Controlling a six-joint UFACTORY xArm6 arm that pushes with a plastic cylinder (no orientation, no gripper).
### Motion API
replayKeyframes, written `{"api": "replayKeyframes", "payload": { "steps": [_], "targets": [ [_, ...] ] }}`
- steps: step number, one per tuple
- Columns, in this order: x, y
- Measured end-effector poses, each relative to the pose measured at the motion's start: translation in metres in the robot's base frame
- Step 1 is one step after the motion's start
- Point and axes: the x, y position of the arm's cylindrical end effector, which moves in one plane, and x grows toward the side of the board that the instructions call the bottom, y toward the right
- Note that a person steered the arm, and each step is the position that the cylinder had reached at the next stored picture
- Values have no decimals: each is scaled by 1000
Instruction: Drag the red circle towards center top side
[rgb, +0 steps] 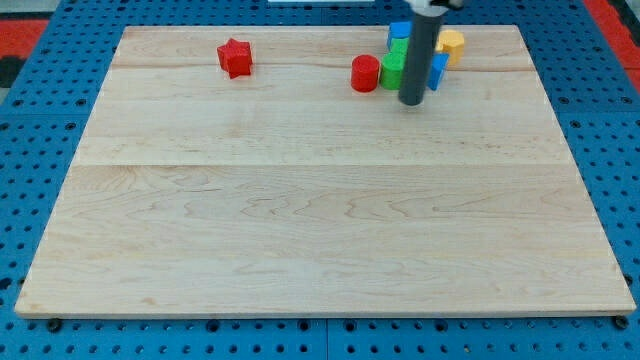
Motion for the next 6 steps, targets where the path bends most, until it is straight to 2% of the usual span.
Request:
{"api": "replayKeyframes", "payload": {
  "steps": [1,2,4,5,6],
  "targets": [
    [-15,-61],
    [-18,-84],
    [-31,-55],
    [-56,-54],
    [-43,-109]
  ]
}}
